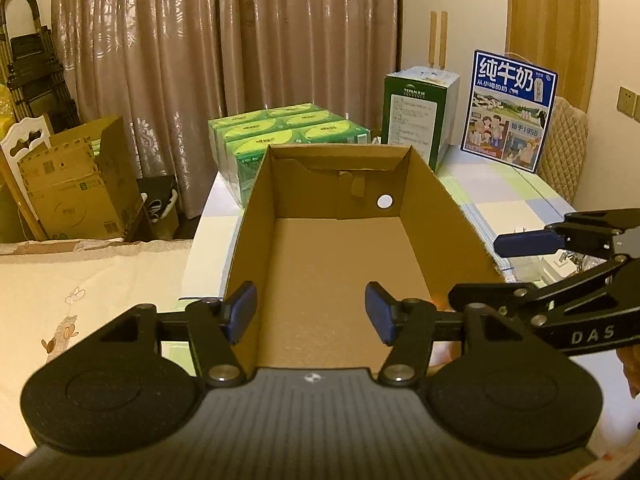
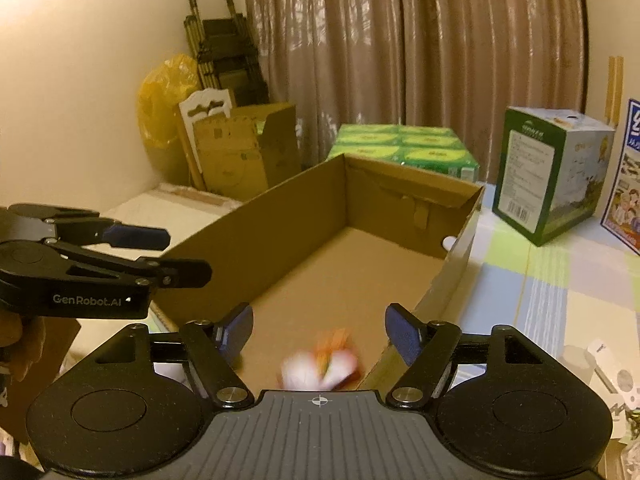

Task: Organize rigid objects
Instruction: 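Carry figure and plug over the cardboard box and open both grippers, then move both open grippers back over the table objects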

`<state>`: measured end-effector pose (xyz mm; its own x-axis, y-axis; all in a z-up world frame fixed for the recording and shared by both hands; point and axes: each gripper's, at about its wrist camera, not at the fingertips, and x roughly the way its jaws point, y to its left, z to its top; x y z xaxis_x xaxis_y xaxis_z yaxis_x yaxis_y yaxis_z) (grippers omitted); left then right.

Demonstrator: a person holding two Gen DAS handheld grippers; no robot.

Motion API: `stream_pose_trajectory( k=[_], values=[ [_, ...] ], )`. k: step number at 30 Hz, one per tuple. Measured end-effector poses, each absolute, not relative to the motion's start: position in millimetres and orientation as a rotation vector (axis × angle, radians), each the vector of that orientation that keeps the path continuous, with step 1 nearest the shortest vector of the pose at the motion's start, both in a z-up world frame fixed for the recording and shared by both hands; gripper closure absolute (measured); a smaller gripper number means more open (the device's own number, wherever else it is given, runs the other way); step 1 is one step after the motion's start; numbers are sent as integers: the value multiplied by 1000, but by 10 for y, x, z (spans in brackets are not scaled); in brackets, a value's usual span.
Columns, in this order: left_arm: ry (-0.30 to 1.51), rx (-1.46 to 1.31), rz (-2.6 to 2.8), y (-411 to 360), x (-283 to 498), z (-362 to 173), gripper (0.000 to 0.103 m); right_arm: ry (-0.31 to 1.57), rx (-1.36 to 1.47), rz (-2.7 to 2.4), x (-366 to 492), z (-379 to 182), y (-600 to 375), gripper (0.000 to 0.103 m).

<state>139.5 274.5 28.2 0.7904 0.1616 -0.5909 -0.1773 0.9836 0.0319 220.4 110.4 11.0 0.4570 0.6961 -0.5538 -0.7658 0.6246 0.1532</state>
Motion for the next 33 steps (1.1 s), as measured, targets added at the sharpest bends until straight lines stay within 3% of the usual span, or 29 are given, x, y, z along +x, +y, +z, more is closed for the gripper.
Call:
stream_pose_trajectory(
  k=[15,24,33],
  values=[
    [548,-57,151,2394,1080,655,48,579,-70,812,1808,349,280,28],
    [483,-81,30,1683,947,883,48,613,5,632,1415,267,-779,25],
    [524,-62,-121,849,1084,632,46,660,51,467,1237,76,-1654,24]
  ],
)
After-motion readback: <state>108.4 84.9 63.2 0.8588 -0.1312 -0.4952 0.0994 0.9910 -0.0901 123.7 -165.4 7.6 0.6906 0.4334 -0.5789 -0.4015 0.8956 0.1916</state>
